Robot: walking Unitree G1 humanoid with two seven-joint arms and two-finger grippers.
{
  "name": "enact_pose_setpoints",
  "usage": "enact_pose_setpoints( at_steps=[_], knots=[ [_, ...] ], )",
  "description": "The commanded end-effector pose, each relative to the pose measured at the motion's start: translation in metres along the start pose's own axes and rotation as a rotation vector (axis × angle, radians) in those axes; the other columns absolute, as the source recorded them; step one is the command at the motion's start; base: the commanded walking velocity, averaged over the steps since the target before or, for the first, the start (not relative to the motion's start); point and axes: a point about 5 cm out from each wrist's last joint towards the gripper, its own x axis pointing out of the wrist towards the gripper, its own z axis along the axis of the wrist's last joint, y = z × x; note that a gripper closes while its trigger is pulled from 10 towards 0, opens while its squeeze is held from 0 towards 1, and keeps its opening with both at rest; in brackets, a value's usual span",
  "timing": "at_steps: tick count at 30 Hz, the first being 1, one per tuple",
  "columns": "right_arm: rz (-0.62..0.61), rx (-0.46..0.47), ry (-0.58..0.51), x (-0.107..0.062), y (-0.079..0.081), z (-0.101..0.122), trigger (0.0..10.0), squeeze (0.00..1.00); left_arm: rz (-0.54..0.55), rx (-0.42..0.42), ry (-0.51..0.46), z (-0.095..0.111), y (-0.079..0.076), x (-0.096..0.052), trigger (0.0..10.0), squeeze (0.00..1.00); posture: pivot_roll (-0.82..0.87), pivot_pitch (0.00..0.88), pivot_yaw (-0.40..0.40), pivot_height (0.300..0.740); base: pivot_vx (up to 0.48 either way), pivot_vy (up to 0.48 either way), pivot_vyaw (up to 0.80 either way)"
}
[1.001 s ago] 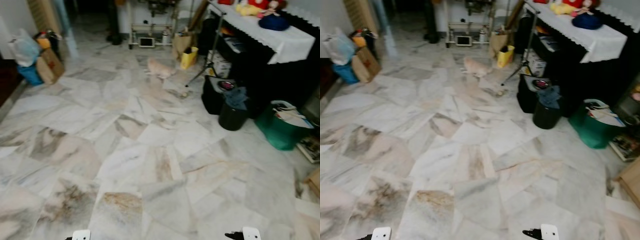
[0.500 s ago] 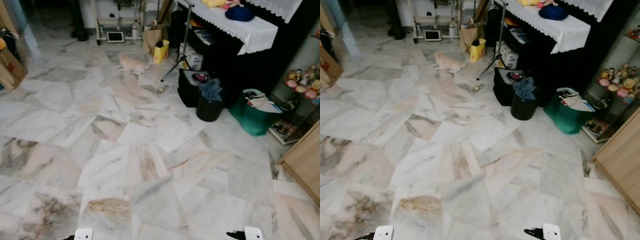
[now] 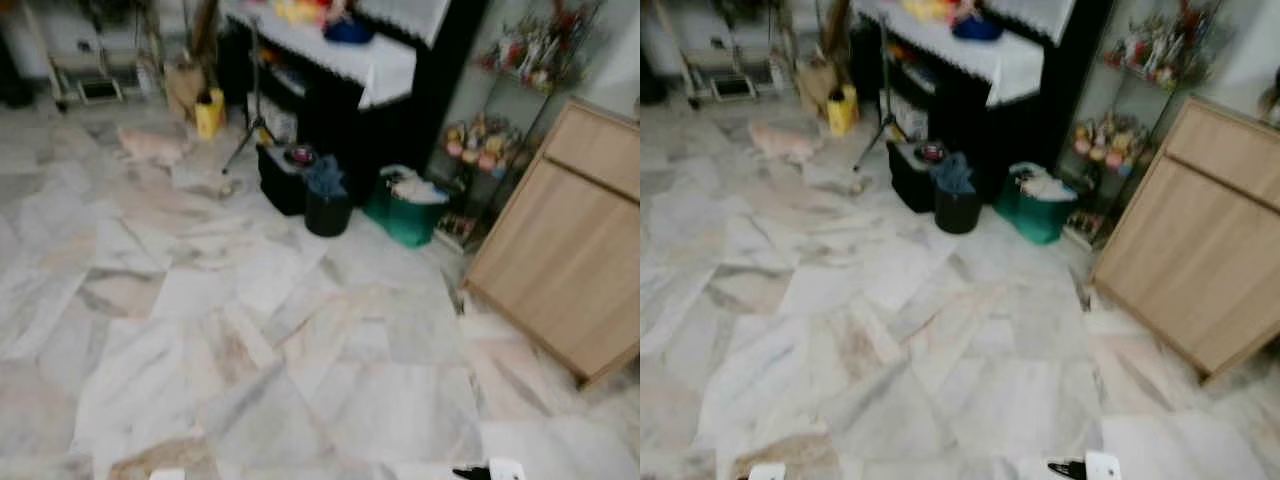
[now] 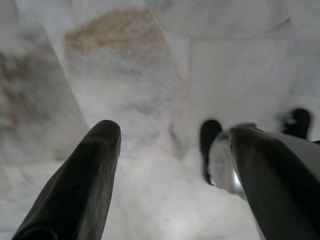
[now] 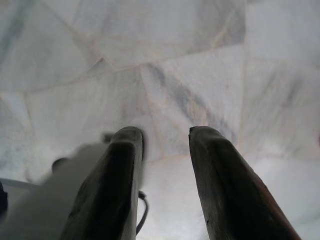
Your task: Hang keys on a hook
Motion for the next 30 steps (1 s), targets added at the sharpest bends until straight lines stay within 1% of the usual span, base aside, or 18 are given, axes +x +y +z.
enact_pose_setpoints(
  at_steps=[1,7,9,15,20,23,24,26,30],
  knots=[
    [-0.033,0.009,-0.004,-0.002,-0.01,0.001,10.0,0.0,-0.036,0.021,0.0,0.005,-0.012,0.002,10.0,0.0,0.13,0.0,-0.054,0.737,0.0,0.0,-0.77],
    [-0.036,0.014,-0.004,-0.002,-0.009,0.0,10.0,0.0,-0.038,0.025,-0.003,0.007,-0.013,0.002,10.0,0.0,0.13,0.0,-0.05,0.737,0.0,0.0,-0.77],
    [-0.036,0.016,-0.004,-0.002,-0.009,0.0,10.0,0.0,-0.045,0.041,0.0,0.007,-0.013,0.002,10.0,0.0,0.12,0.0,-0.045,0.737,0.0,0.0,-0.77],
    [-0.038,0.014,-0.001,-0.003,-0.01,-0.002,10.0,0.0,-0.048,0.046,0.006,0.004,-0.013,0.002,10.0,0.0,0.11,0.0,-0.037,0.737,0.0,0.0,-0.77],
    [-0.038,0.015,0.002,-0.003,-0.01,-0.004,10.0,0.0,-0.053,0.05,0.019,-0.002,-0.018,0.0,10.0,0.0,0.11,0.0,-0.037,0.737,0.0,0.0,-0.77],
    [-0.039,0.015,0.003,-0.003,-0.011,-0.004,10.0,0.0,-0.058,0.053,0.021,-0.003,-0.024,0.0,10.0,0.0,0.11,0.0,-0.037,0.737,0.0,0.0,-0.77],
    [-0.04,0.016,0.002,-0.003,-0.011,-0.003,10.0,0.0,-0.064,0.056,0.016,-0.001,-0.03,0.001,10.0,0.0,0.11,0.0,-0.039,0.737,0.0,0.0,-0.77],
    [-0.04,0.017,0.001,-0.003,-0.011,-0.003,10.0,0.0,-0.068,0.058,0.006,0.005,-0.035,0.002,10.0,0.0,0.12,0.0,-0.041,0.737,0.0,0.0,-0.77],
    [-0.038,0.015,0.0,-0.003,-0.011,-0.002,10.0,0.0,-0.068,0.056,-0.012,0.016,-0.039,0.004,10.0,0.0,0.12,0.0,-0.045,0.737,0.0,0.0,-0.77]
  ],
)
